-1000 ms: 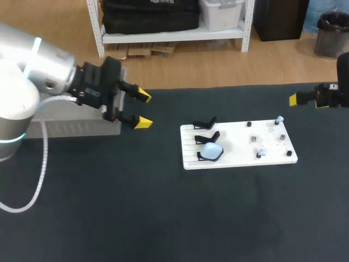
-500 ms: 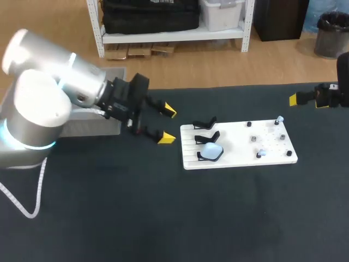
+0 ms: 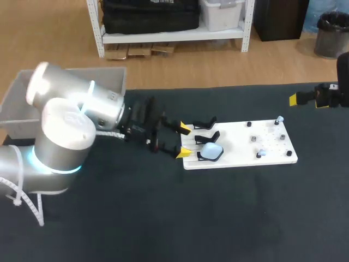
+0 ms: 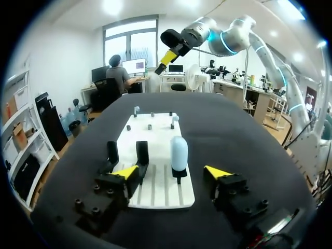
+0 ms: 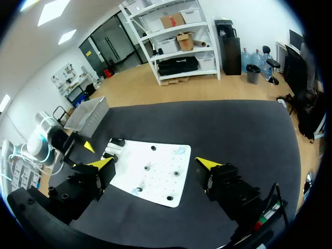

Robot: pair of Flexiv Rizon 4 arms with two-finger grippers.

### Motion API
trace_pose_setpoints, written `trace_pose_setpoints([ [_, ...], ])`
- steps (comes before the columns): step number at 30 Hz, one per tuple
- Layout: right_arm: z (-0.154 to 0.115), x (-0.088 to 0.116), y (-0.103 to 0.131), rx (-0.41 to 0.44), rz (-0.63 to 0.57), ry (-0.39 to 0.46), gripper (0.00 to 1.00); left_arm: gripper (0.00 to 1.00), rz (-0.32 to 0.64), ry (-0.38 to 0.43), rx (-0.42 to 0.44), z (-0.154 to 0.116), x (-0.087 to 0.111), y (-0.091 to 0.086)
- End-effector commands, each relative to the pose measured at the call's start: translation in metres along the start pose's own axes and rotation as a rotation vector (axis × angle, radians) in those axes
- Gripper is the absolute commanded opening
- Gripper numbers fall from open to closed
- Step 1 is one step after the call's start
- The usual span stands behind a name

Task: Pick up each earbud case from the left stands, insert the matching earbuds, close the lid, and place the case in the box.

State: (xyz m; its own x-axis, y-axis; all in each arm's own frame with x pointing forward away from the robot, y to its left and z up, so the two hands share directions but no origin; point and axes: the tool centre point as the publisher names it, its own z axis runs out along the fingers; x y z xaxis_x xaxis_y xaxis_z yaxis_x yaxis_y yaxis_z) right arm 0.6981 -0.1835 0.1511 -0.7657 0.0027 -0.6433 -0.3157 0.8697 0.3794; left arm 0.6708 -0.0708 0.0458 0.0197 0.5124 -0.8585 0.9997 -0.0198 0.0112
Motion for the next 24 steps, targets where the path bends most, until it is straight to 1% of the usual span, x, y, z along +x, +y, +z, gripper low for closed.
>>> trace_pose_setpoints([
  [1,0.000,0.000,-0.001,-0.006,-0.001,0.001,1.00,0.55,0.006,-0.022,-0.009,0.013,0.003,-0.001],
  [3,0.000,0.000,-0.001,-0.006,-0.001,0.001,1.00,0.57,0.005,-0.030,-0.004,0.016,0.003,0.000],
  [4,0.000,0.000,-0.001,-0.006,-0.001,0.001,1.00,0.57,0.004,-0.033,-0.003,0.018,0.003,0.000],
  [5,0.000,0.000,-0.001,-0.006,-0.001,0.001,1.00,0.55,0.002,-0.036,0.000,0.019,0.004,0.000],
  [7,0.000,0.000,-0.001,-0.006,-0.001,0.001,1.00,0.56,-0.001,-0.043,0.004,0.021,0.003,0.000],
  [9,0.000,0.000,-0.001,-0.006,-0.001,0.001,1.00,0.55,-0.002,-0.051,0.009,0.022,0.002,-0.002],
  [13,0.000,0.000,-0.001,-0.006,-0.001,0.001,1.00,0.59,0.011,-0.061,0.011,0.027,0.000,-0.009],
  [17,0.000,0.000,-0.001,-0.006,-0.001,0.001,1.00,0.59,0.025,-0.061,0.010,0.034,0.001,-0.012],
  [18,0.000,0.000,-0.001,-0.006,-0.001,0.001,1.00,0.58,0.026,-0.061,0.010,0.036,0.001,-0.012],
  [19,0.000,0.000,-0.001,-0.006,-0.001,0.001,1.00,0.55,0.026,-0.061,0.011,0.038,0.002,-0.012],
  [24,0.000,0.000,-0.001,-0.006,-0.001,0.001,1.00,0.50,0.024,-0.065,0.007,0.044,0.001,-0.007],
])
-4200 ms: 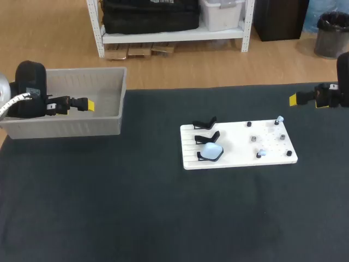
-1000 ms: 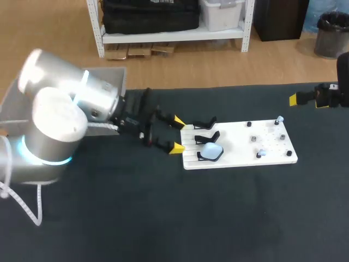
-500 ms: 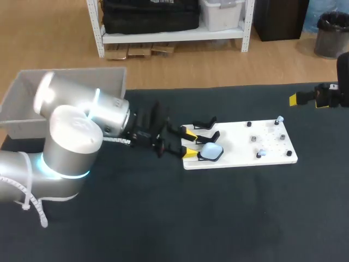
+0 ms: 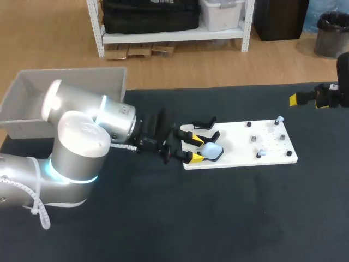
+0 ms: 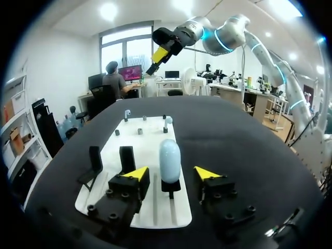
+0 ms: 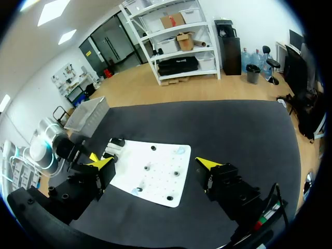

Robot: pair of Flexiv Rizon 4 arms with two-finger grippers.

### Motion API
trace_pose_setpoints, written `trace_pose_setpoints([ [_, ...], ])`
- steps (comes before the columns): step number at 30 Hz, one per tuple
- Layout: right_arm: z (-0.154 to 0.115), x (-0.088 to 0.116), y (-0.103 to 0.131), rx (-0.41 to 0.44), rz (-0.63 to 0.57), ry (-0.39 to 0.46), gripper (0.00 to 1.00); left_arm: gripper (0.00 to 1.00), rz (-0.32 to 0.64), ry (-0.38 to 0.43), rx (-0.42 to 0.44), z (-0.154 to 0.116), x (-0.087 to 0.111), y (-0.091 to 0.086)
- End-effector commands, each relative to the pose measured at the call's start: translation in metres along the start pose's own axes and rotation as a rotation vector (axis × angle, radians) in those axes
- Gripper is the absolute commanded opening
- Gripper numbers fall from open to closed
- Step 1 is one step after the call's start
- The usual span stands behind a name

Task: Pick up each earbud case from the left stands, insert the matching earbuds, close the lid, and place the case in the box.

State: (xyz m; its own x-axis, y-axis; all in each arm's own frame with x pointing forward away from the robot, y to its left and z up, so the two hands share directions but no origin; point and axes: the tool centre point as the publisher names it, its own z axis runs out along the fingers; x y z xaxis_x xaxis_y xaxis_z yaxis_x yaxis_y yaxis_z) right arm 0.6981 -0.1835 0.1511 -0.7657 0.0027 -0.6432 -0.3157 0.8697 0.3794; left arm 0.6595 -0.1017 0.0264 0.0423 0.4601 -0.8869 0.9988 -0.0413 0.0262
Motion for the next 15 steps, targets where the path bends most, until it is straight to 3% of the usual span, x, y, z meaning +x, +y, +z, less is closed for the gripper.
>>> trace_pose_setpoints([
  [1,0.0004,-0.0004,-0.0015,-0.006,-0.001,0.001,1.00,0.49,-0.001,-0.008,-0.005,0.0080,0.0007,0.0043],
  [15,0.0004,-0.0004,-0.0015,-0.006,-0.001,0.001,1.00,0.47,-0.009,-0.016,-0.014,0.0175,-0.0001,0.0110],
])
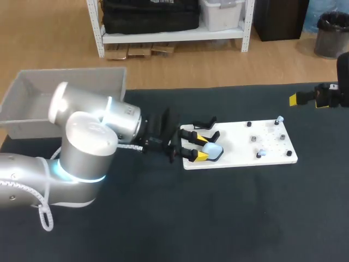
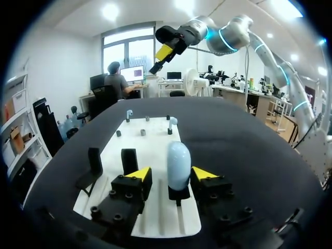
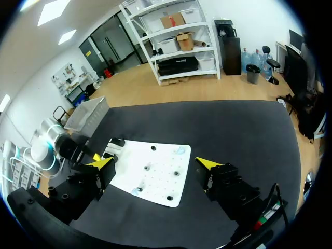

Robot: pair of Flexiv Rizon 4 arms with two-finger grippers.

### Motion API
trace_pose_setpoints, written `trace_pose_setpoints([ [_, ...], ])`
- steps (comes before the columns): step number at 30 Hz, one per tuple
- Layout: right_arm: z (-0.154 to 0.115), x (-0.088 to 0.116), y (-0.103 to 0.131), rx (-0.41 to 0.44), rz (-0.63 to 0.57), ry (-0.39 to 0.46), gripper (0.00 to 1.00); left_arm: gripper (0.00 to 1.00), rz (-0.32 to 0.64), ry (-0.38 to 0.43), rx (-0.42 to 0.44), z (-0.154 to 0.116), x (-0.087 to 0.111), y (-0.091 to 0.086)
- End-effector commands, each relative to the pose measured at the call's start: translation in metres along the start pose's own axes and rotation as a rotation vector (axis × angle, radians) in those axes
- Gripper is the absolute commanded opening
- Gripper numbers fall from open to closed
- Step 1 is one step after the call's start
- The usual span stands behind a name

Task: Pick up each earbud case from the left stands, insert the matching earbuds, close the lid, and place the case in the box.

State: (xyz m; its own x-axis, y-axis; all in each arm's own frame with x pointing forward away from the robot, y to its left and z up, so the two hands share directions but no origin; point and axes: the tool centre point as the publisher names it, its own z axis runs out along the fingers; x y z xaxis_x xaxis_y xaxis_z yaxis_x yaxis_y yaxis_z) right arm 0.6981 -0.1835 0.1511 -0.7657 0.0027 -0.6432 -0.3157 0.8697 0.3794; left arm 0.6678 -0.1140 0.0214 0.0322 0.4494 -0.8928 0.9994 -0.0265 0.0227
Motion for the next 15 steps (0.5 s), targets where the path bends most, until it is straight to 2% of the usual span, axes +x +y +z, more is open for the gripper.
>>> trace_pose_setpoints([
  [1,0.0004,-0.0004,-0.0015,-0.006,-0.001,0.001,1.00,0.46,0.001,-0.004,-0.003,0.0049,0.0006,0.0024],
  [15,0.0004,-0.0004,-0.0015,-0.006,-0.001,0.001,1.00,0.44,0.000,-0.004,0.008,0.0088,0.0012,0.0027],
])
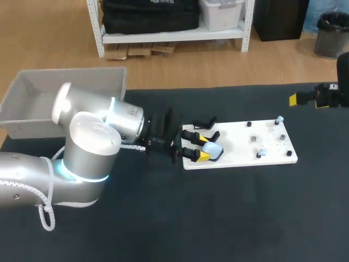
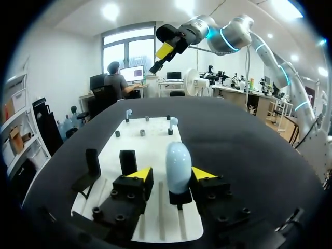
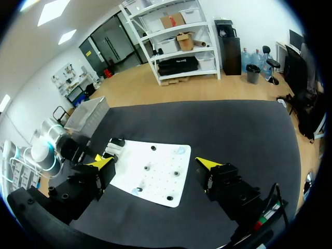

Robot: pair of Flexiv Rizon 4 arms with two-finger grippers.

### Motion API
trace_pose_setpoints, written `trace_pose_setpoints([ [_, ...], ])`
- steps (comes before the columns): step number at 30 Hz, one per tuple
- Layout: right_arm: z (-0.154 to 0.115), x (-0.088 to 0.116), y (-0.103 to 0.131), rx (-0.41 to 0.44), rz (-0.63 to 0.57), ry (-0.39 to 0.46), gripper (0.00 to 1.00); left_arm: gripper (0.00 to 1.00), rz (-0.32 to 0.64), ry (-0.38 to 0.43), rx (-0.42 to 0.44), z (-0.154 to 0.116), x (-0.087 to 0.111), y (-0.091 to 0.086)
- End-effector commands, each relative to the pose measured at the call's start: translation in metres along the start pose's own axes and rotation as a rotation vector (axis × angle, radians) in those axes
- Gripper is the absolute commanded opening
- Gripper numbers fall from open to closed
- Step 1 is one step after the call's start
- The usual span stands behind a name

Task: Pick up each earbud case from the left stands, insert the matching earbuds, close the lid, and place the case in the box.

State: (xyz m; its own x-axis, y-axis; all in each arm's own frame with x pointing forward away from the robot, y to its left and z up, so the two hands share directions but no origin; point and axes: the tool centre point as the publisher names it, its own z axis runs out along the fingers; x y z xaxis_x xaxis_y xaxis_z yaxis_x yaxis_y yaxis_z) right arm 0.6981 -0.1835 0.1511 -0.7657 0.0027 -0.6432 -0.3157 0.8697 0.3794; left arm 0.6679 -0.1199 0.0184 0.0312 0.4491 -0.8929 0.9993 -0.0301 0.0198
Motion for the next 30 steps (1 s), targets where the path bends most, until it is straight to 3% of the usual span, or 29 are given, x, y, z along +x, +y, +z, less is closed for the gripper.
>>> trace_pose_setpoints([
  [1,0.000,0.000,-0.001,-0.006,-0.001,0.001,1.00,0.44,0.000,-0.004,0.005,0.002,0.001,0.002],
  [8,0.000,0.000,-0.001,-0.006,-0.001,0.001,1.00,0.42,0.000,-0.012,0.014,0.003,-0.001,0.000],
  [13,0.000,0.000,-0.001,-0.006,-0.001,0.001,1.00,0.30,-0.002,-0.017,0.014,0.004,-0.001,0.000],
  [16,0.000,0.000,-0.001,-0.006,-0.001,0.001,1.00,0.15,-0.004,-0.018,0.013,0.004,0.000,-0.002],
  [20,0.000,0.000,-0.001,-0.006,-0.001,0.001,1.00,0.07,-0.011,-0.030,0.011,-0.001,0.000,-0.005],
  [22,0.000,0.000,-0.001,-0.006,-0.001,0.001,1.00,0.00,-0.006,-0.052,0.009,-0.007,-0.005,-0.007],
  [30,0.000,0.000,-0.001,-0.006,-0.001,0.001,1.00,0.00,0.050,-0.168,-0.006,-0.041,-0.044,-0.015],
])
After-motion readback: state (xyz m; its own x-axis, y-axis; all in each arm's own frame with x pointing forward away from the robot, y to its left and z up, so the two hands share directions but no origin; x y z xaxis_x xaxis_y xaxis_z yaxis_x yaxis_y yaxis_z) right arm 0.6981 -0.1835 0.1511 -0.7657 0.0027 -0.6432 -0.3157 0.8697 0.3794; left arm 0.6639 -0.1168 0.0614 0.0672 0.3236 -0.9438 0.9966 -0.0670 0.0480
